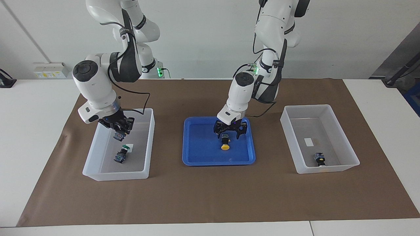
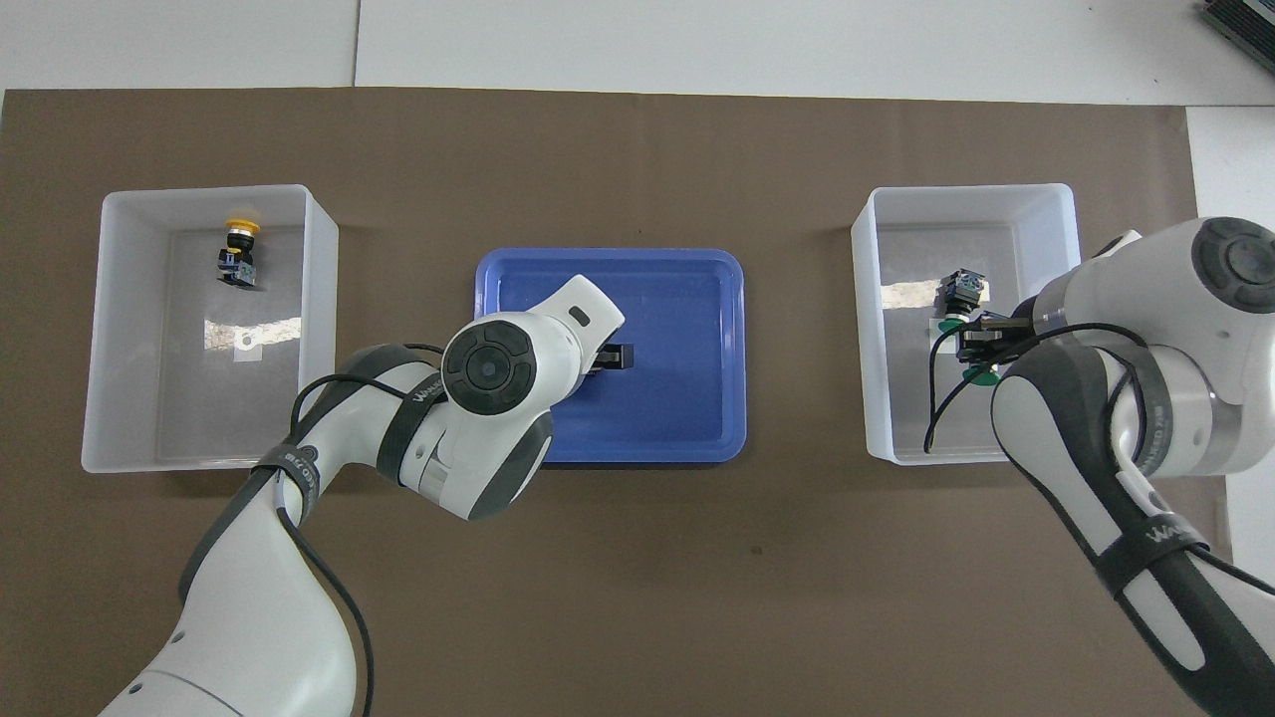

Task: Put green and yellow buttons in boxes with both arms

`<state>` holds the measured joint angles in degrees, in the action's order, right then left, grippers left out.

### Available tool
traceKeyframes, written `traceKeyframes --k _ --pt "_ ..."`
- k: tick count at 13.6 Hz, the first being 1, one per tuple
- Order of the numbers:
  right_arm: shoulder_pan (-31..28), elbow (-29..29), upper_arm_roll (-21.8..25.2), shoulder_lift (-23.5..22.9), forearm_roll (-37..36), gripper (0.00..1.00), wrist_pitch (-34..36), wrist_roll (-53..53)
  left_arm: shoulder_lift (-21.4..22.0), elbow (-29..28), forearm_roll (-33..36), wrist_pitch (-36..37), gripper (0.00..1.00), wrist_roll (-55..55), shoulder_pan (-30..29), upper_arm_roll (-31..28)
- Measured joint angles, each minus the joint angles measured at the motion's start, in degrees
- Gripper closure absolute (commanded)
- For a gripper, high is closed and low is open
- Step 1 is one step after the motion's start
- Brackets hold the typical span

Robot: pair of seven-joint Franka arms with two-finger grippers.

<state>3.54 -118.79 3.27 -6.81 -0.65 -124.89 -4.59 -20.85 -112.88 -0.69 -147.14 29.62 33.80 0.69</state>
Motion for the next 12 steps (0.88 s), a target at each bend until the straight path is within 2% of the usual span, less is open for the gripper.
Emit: traceKeyframes --k 2,3,4,5,6,7,8,12 --pt "0.08 -2.43 -0.43 0.25 0.0 0.9 -2.31 0.12 -0.26 -0.15 0.0 -0.23 0.11 0.09 0.59 0.05" --pt "0.23 -3.28 -0.61 0.27 0.0 0.81 -3.64 0.12 -0.35 -0.26 0.0 -0.35 0.19 0.2 0.75 0.07" --pt "0.39 -4.07 -0.65 0.27 0.0 0.5 -4.97 0.12 -0.38 -0.35 0.0 -0.41 0.42 0.52 0.84 0.06" --pt "0.48 -4.82 -0.66 0.27 0.0 0.13 -6.08 0.12 -0.39 -0.41 0.0 -0.43 0.68 1.34 0.94 0.03" --pt "0.51 -5.31 -0.66 0.27 0.0 0.0 -6.7 0.11 -0.39 -0.43 0.0 -0.43 0.83 2.89 1.03 0.02" --pt "0.51 -5.55 -0.65 0.28 0.01 0.0 -6.96 0.06 -0.39 -0.45 0.0 -0.43 0.96 4.82 1.08 0.02" --pt "0.51 -5.57 -0.65 0.29 0.01 0.0 -7.04 -0.01 -0.38 -0.45 0.0 -0.43 1.0 5.88 1.09 0.01" --pt "0.52 -4.4 -0.66 0.82 0.03 0.0 -8.28 -0.42 0.77 -0.12 0.0 2.47 1.0 6.57 0.95 -0.89"
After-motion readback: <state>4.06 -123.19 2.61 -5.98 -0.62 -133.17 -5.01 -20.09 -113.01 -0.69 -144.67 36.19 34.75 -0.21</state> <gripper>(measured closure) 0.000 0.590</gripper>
